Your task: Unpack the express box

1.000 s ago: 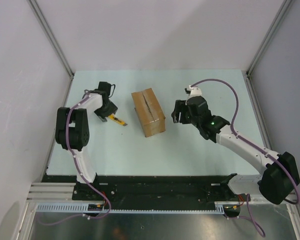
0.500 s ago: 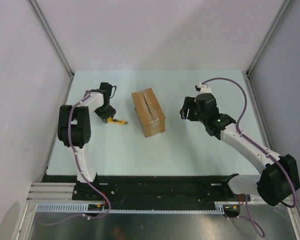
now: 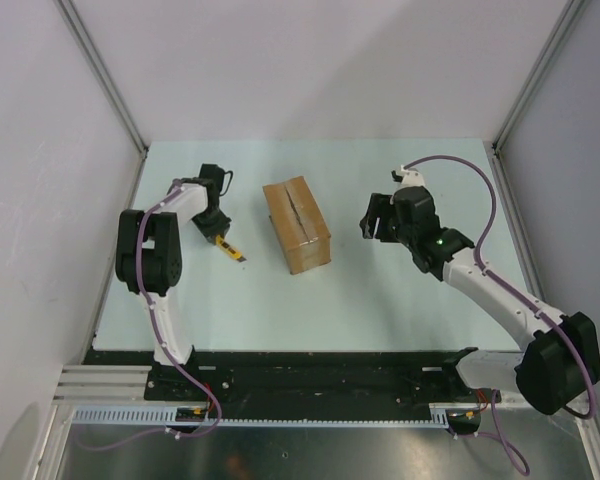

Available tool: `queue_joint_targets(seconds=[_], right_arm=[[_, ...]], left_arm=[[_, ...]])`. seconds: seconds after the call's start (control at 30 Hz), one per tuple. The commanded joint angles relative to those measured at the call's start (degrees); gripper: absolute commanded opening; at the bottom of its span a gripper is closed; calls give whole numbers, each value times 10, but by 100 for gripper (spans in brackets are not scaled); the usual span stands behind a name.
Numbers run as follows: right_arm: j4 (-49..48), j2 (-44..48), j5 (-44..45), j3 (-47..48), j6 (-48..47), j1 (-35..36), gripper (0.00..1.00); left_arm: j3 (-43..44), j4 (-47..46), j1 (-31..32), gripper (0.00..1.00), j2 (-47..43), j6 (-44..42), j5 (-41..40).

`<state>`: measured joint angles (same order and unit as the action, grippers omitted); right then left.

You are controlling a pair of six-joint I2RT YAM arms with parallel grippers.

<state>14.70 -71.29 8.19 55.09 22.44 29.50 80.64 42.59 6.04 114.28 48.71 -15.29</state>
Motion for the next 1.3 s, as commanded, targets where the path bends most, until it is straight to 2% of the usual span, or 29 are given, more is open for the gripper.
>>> queue_joint_targets(seconds=[0.0,0.2,0.3,0.43,0.57,0.73,0.87,0.97,1.27], right_arm=[[-18,26,-12,-2,3,-1,66],[-27,42,-47,-2,-8,-3,68],[-43,47,-127,-2,-33,-4,68],[-61,55,-187,-1,-21,-8,69],[-87,58,-229,-1,31,-32,70],[-121,55,-270,13,84,-40,70],[-138,52,-287,47,103,-29,71],[-123,52,-254,84,96,-8,70],[-139,51,-220,133,87,24,70]], left_arm=[[36,4,10,23,-12,-52,-11],[23,-26,54,21,-76,-139,-36],[4,-45,70,20,-104,-159,-21],[-38,-118,79,16,-185,-190,67],[-84,-210,96,17,-271,-276,221],[-96,-245,150,17,-345,-340,296],[-114,-276,208,17,-399,-368,291],[-123,-295,260,18,-428,-370,250],[-87,-307,328,18,-440,-375,244]])
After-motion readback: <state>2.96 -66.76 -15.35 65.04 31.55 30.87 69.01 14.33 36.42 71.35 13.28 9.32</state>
